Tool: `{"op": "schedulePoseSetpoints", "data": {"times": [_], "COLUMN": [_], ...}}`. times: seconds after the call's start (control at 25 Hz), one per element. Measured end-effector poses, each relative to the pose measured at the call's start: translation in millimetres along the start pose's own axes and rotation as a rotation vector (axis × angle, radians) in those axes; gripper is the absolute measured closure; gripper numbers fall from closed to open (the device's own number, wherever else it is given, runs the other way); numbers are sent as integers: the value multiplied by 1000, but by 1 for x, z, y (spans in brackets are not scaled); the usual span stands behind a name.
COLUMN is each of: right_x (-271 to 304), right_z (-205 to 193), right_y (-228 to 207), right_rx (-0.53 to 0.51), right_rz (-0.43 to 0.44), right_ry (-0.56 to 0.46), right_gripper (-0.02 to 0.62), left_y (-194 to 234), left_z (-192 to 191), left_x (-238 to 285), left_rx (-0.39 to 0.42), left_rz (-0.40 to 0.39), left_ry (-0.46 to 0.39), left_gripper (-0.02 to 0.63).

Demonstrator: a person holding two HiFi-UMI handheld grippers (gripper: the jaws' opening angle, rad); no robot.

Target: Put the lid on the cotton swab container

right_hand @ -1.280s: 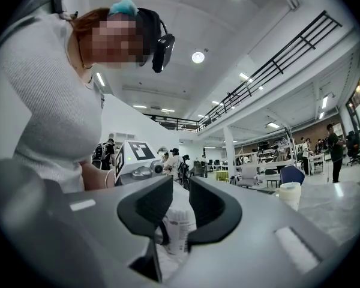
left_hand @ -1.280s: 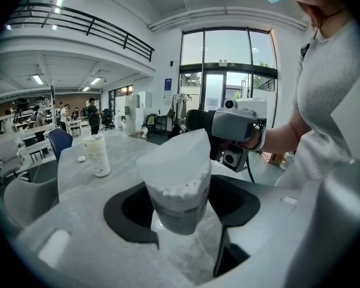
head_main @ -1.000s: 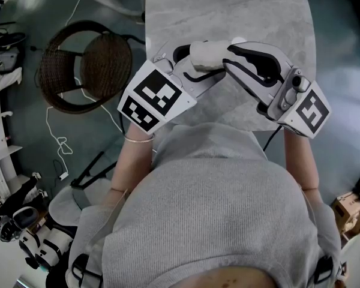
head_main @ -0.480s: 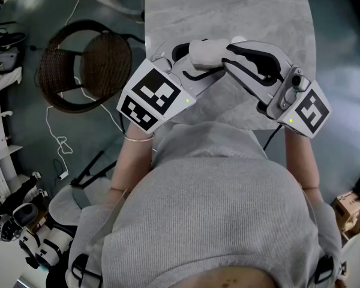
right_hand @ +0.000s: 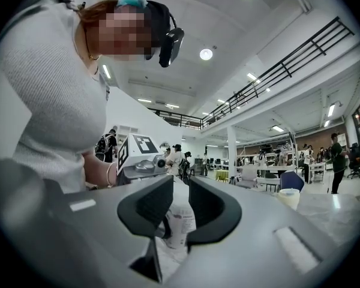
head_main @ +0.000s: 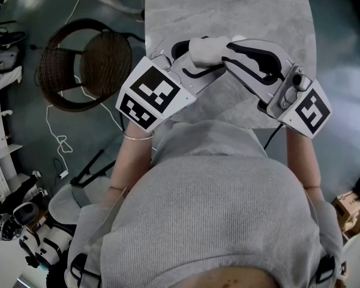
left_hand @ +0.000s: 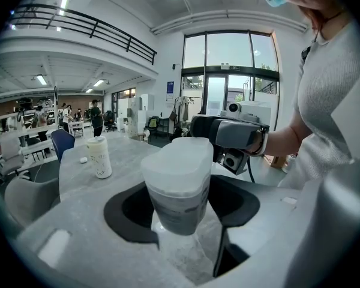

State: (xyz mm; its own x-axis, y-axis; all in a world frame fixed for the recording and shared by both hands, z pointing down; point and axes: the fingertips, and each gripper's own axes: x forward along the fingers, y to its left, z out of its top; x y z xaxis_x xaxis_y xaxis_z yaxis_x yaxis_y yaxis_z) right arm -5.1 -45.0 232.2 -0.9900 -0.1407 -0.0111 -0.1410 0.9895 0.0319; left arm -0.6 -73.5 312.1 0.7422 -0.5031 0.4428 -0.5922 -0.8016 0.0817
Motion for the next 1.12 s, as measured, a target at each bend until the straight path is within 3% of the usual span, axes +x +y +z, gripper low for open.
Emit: {"op": "schedulePoseSetpoints", "data": {"times": [0.8, 1.12], "right_x": [2, -3], "right_z": [-4, -2], "right_y": [1, -4], "right_rx": [-65, -39], "right_rz": [-2, -57], "right_ry": [70, 12], "right_gripper": [515, 514], "left_y": [2, 3], "left_z": [1, 4], "left_x": [2, 5], "left_rx": [11, 49], "left_rz": [13, 27], "left_ry": [-15, -28], "left_gripper": [345, 342]}}
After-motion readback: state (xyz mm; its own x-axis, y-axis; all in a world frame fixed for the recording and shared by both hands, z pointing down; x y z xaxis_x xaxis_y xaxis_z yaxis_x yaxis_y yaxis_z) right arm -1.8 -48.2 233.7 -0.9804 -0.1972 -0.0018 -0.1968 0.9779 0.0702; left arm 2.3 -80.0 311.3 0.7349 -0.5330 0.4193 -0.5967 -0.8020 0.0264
